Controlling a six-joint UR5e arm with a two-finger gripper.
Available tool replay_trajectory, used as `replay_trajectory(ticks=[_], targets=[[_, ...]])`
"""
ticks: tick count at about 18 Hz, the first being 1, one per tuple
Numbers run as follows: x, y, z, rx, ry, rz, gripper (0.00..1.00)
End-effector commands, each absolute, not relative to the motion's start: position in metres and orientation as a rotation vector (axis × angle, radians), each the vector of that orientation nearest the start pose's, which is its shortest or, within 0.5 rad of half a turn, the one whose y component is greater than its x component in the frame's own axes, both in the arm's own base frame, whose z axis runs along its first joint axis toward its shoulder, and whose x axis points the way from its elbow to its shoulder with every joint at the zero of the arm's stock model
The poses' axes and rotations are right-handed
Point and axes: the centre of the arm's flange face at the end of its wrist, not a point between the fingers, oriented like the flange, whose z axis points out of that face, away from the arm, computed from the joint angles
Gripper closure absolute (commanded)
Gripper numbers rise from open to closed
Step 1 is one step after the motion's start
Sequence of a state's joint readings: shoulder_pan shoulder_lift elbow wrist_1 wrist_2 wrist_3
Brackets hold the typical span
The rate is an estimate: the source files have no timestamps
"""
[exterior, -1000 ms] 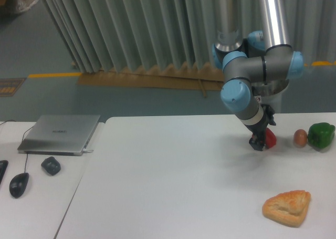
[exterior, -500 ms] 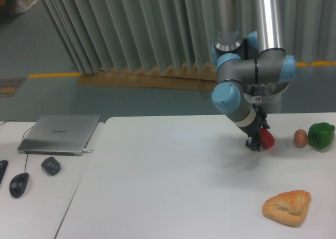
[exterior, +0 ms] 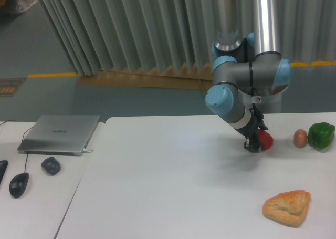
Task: Place the red peppers in a basket
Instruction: 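Close the gripper around the red bell pepper's body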
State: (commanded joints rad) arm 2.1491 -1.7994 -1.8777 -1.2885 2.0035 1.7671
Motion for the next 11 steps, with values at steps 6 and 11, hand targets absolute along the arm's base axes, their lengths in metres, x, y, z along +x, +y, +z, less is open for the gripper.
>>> replay_trajectory(ticks=[6, 11], targets=[[-0.227, 0.481, 0.311, -2.958, 1.994, -0.115, 0.62], [-0.274, 0.481, 0.369, -2.897, 1.674, -0.136, 0.62]])
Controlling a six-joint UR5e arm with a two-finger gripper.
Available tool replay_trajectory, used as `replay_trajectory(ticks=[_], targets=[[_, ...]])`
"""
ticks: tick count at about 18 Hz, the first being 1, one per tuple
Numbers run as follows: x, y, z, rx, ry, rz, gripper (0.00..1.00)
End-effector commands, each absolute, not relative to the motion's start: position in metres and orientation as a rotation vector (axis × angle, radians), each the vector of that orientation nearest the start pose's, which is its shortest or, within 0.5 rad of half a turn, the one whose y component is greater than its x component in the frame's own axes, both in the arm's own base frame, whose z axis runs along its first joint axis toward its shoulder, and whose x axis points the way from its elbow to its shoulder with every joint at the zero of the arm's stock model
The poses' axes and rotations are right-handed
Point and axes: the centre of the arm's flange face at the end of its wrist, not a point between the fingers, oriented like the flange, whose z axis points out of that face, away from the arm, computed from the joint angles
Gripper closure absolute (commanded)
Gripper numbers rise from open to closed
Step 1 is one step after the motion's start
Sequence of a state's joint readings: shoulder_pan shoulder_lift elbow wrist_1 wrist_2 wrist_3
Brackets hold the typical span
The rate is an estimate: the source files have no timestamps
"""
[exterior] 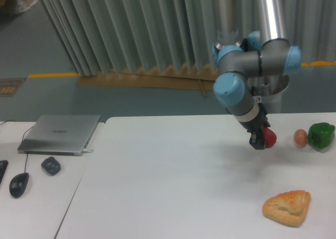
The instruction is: Place the red peppers in a basket
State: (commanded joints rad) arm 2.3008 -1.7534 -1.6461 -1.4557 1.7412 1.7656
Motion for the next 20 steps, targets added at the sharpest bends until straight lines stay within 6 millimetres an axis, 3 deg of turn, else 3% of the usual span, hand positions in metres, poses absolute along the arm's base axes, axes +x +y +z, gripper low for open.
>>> replay_trajectory(ticks=[6, 11, 15, 20], targets=[[-0.322, 0.467, 0.396, -2.868, 1.431, -0.108, 0.62], [-0.346, 0.458, 0.407, -2.879, 1.35, -0.072, 0.62], [-0.388, 0.431, 0.417, -2.875, 1.187, -0.061, 0.62], [-0.414, 0.417, 0.42, -2.887, 1.139, -0.008, 0.62]])
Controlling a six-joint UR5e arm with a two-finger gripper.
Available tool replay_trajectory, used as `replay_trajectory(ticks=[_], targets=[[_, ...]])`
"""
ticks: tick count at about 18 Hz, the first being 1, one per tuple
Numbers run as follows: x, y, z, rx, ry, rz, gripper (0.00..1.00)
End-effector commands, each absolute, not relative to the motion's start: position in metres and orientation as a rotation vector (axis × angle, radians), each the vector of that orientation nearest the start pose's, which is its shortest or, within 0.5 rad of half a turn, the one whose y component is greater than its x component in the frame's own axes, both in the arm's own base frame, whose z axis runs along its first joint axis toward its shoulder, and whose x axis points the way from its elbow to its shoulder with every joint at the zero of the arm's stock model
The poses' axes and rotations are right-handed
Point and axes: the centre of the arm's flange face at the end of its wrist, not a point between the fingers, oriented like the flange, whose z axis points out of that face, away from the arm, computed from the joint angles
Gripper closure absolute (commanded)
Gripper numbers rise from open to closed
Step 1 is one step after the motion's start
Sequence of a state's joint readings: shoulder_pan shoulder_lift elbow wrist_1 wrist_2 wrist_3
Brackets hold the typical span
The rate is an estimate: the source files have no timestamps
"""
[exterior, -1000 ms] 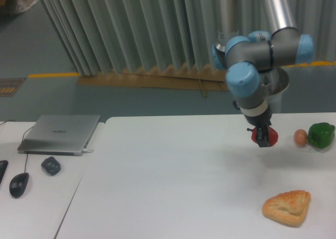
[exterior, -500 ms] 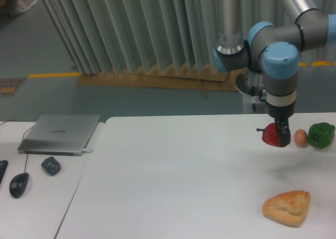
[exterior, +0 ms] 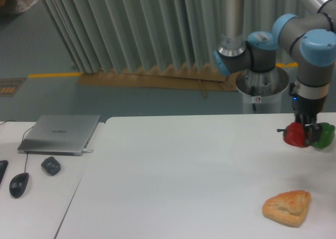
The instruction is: Place the red peppers in a basket
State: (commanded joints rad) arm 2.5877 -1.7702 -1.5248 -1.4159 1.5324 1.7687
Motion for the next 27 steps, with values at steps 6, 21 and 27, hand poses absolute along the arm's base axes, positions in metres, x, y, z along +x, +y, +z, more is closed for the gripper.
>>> replay_trajectory(ticks=[6, 21, 27], targets=[[-0.459, 0.386, 0.415, -2.928, 1.026, 0.052, 0.62], [-0.566, 0.305, 0.403, -2.978, 0.815, 0.33, 0.63], [-0.604, 0.279, 0.376, -2.995, 0.755, 0.389, 0.62]])
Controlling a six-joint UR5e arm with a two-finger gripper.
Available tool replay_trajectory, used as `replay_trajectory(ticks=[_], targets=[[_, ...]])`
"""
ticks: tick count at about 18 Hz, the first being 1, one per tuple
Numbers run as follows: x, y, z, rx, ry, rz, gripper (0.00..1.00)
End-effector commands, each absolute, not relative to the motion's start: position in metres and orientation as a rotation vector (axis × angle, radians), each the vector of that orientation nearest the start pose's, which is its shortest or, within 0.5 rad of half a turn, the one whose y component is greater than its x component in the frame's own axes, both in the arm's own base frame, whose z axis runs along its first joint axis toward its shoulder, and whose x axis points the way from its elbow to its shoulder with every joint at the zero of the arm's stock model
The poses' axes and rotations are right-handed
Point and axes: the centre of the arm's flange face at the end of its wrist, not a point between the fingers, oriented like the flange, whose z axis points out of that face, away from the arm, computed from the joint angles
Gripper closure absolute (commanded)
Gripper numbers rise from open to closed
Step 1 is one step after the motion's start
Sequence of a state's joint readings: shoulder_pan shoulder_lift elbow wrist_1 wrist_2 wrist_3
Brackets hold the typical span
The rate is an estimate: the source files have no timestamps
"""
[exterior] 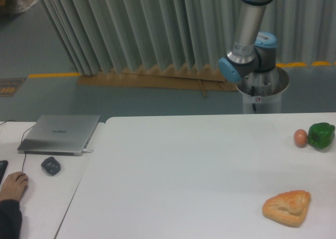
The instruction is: Place the red peppers in a basket
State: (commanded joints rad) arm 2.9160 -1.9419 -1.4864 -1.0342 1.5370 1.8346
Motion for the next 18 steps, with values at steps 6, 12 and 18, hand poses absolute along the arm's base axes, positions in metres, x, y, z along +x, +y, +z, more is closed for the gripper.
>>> replay_trajectory(ticks=[6, 12, 18], targets=[[-0.612, 0.268, 0.365, -3.002, 0.751, 0.374, 0.31], [-0.614, 0.266, 0.363, -3.001, 0.744, 0.388, 0.0], [-0.608, 0.273, 0.371, -2.995, 0.741, 0.401, 0.0]])
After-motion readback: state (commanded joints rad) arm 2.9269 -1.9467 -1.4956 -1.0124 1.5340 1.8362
